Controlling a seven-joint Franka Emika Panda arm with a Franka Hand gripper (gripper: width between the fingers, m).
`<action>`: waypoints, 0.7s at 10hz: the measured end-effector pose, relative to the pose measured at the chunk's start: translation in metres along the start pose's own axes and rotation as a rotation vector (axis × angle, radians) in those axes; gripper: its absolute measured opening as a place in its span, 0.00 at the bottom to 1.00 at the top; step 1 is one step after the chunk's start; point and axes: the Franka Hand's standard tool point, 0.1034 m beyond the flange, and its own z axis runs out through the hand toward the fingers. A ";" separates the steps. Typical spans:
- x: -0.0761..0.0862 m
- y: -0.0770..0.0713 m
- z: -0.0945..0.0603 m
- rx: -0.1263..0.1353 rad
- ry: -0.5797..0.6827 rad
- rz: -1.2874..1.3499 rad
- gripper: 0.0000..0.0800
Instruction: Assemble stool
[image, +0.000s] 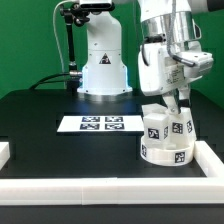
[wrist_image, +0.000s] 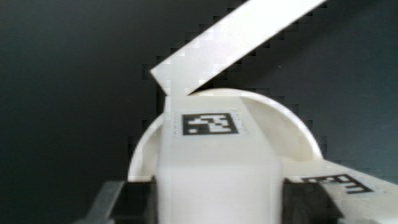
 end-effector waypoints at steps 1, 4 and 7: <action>0.000 0.000 0.000 0.001 -0.001 0.004 0.42; 0.000 0.000 -0.001 -0.003 -0.018 0.082 0.42; -0.001 0.000 -0.001 -0.009 -0.022 0.060 0.42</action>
Offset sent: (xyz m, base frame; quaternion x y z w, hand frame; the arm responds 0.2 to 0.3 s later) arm 0.0003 -0.0011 -0.0009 -0.0050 0.0049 0.1223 0.9925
